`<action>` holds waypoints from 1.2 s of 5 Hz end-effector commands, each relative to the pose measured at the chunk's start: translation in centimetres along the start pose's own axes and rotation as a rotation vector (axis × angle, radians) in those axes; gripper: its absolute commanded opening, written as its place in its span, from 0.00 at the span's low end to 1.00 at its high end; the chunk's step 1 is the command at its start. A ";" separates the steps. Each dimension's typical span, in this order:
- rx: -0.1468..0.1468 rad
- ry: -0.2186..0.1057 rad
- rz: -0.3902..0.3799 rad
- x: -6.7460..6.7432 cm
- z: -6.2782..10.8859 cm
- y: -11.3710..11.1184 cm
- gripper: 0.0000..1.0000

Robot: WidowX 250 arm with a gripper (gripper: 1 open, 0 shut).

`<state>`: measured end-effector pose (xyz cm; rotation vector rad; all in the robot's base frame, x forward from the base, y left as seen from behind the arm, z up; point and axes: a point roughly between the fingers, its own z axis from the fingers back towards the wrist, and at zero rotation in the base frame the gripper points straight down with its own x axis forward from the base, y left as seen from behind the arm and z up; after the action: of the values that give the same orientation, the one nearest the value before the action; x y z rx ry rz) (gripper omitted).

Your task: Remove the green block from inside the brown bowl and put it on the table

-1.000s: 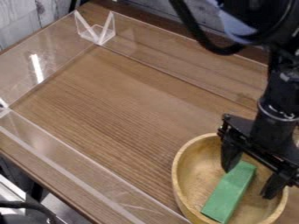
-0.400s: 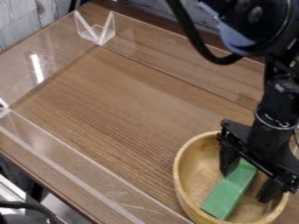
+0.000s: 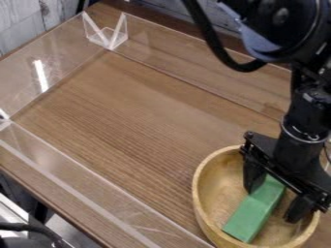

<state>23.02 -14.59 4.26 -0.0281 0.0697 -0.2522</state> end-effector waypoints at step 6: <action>-0.058 -0.031 0.026 0.1 2.0 -0.1 0.00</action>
<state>22.06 -14.24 3.96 -0.0514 0.1316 -0.2249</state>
